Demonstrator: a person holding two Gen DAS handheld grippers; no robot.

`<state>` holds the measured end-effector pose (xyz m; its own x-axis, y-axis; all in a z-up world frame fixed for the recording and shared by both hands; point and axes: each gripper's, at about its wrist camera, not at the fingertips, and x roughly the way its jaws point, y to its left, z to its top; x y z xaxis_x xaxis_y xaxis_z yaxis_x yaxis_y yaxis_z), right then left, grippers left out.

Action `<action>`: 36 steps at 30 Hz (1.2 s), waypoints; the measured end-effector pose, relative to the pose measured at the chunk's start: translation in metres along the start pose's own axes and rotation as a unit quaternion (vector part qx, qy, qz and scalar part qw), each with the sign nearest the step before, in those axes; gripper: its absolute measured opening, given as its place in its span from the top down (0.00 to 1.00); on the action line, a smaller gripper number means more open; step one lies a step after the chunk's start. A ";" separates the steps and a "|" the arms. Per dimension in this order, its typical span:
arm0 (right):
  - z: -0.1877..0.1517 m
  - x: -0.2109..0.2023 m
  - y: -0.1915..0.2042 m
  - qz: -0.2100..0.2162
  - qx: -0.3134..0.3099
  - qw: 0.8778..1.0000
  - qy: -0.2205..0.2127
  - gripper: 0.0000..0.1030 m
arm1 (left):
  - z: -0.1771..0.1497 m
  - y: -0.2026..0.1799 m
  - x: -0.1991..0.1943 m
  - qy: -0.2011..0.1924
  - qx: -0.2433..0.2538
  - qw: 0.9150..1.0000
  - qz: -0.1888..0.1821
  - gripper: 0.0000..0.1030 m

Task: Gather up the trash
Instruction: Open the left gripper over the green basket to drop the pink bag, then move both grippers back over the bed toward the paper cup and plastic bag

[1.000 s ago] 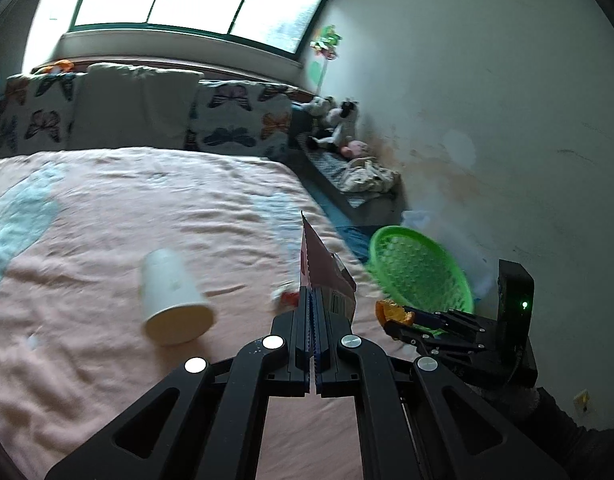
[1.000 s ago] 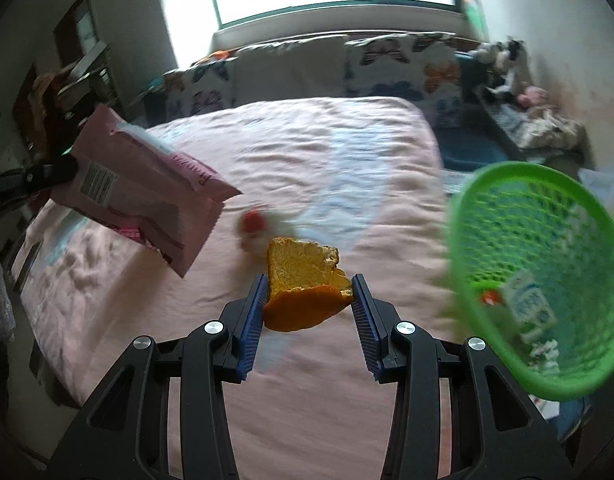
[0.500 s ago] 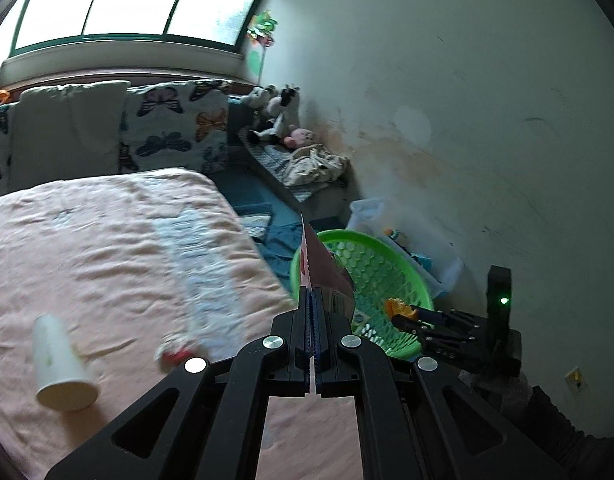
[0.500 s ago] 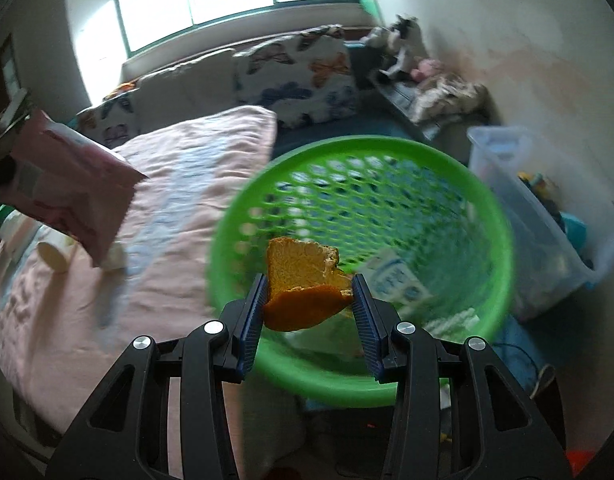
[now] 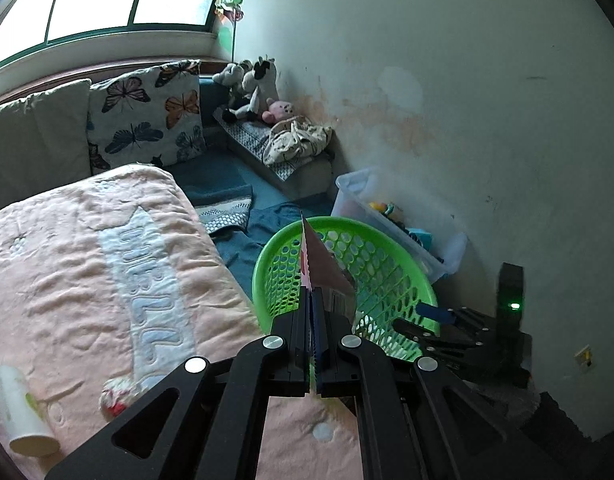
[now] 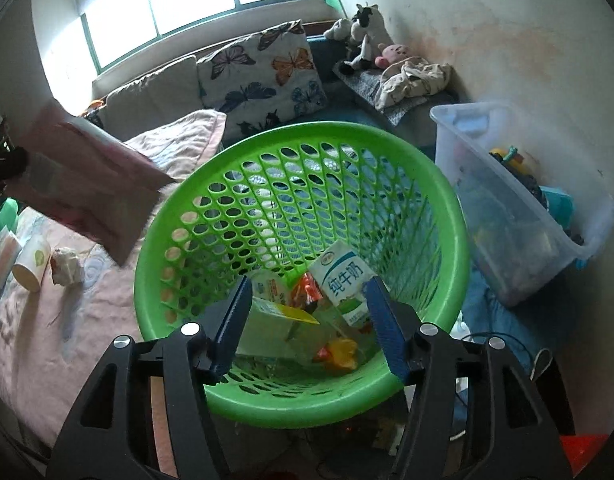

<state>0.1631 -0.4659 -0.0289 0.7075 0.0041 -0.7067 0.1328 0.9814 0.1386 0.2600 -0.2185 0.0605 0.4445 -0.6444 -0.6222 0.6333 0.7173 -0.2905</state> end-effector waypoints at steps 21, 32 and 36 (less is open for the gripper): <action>-0.009 -0.014 -0.012 0.024 0.022 0.999 -0.008 0.39 | -0.009 -0.012 0.090 0.061 0.018 0.997 0.033 0.98; -0.011 -0.015 -0.011 0.028 0.027 0.999 -0.006 0.39 | -0.016 -0.011 0.095 0.062 0.016 0.997 0.031 0.92; -0.012 -0.018 -0.008 0.030 0.023 0.999 -0.010 0.39 | -0.019 -0.011 0.086 0.053 0.015 0.998 0.033 0.68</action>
<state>0.1413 -0.4719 -0.0256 0.7288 0.0590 -0.6822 0.1212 0.9694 0.2133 0.2792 -0.2768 -0.0036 0.4166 -0.5632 -0.7136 0.6249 0.7475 -0.2252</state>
